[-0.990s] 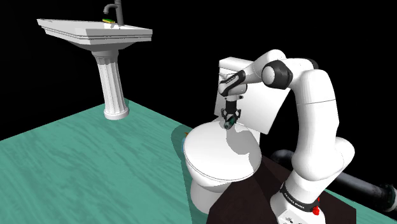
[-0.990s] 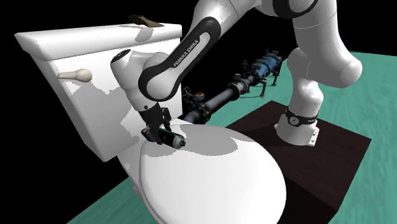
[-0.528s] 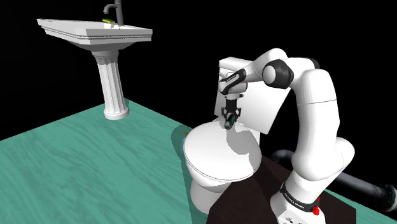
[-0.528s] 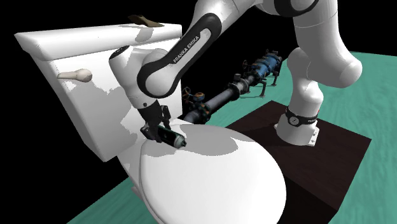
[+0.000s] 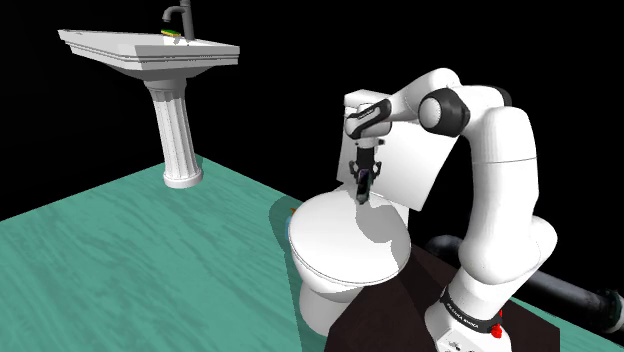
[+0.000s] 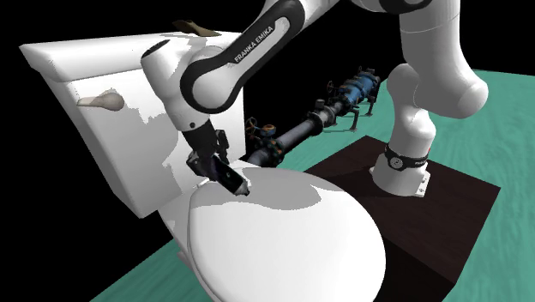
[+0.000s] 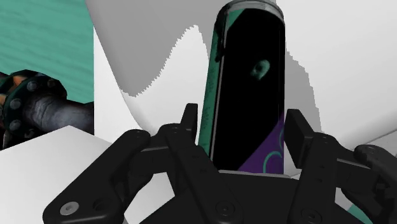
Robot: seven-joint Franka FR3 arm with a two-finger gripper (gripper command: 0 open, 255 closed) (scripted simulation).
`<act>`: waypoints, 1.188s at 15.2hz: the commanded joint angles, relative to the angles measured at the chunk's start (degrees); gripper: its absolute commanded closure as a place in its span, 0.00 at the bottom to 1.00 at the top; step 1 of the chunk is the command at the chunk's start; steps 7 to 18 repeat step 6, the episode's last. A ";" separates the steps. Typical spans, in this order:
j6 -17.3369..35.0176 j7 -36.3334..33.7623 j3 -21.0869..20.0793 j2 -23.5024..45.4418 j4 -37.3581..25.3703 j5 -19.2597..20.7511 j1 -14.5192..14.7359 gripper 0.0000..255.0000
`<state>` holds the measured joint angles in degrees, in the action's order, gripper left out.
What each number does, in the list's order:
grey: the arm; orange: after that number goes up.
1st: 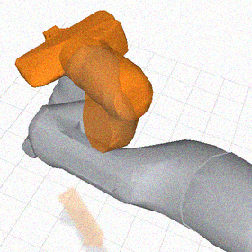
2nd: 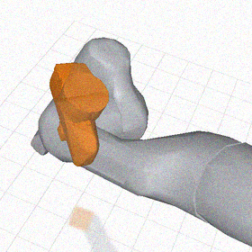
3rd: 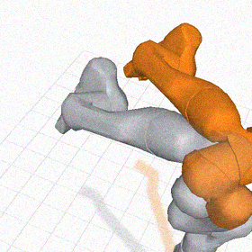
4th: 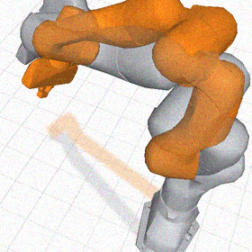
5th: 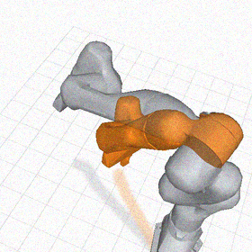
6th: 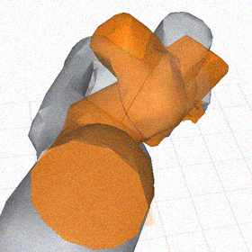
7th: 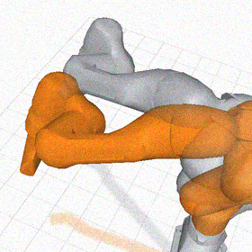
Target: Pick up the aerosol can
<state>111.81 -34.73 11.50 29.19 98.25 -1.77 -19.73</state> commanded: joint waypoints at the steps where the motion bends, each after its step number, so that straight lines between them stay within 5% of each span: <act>1: -1.18 -0.01 0.10 -0.88 -0.32 0.16 0.06 1.00; 18: -3.08 -0.04 0.22 -2.09 -1.04 0.38 0.14 1.00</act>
